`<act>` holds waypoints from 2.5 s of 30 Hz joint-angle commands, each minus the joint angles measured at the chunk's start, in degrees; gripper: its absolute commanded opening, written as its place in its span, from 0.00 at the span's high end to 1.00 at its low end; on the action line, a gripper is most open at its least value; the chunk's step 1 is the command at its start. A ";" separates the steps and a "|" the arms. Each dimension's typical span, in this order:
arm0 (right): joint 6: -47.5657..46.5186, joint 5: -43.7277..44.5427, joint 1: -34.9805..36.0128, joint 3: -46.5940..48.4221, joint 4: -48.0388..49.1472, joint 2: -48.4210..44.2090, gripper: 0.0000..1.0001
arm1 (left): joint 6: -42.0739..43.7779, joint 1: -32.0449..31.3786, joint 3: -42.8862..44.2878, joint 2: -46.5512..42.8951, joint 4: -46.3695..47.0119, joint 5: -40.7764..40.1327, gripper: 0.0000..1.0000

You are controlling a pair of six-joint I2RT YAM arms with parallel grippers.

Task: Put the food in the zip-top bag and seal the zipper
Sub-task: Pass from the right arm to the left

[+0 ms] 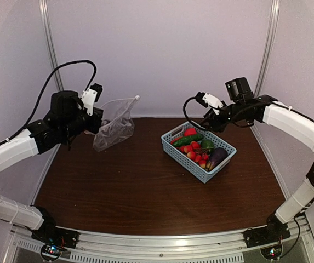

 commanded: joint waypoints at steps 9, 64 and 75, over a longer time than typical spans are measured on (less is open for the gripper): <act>22.48 -19.98 0.75 -7.82 17.44 4.50 0.52 | -13.02 -1.08 -8.31 11.41 15.70 24.76 1.00; 60.45 -13.21 15.01 5.55 32.22 24.92 1.00 | -22.38 -12.00 -3.74 17.57 11.86 3.80 0.49; 67.65 -15.74 15.19 5.86 33.75 24.84 1.00 | -21.50 -14.73 1.46 20.62 2.53 -2.68 0.45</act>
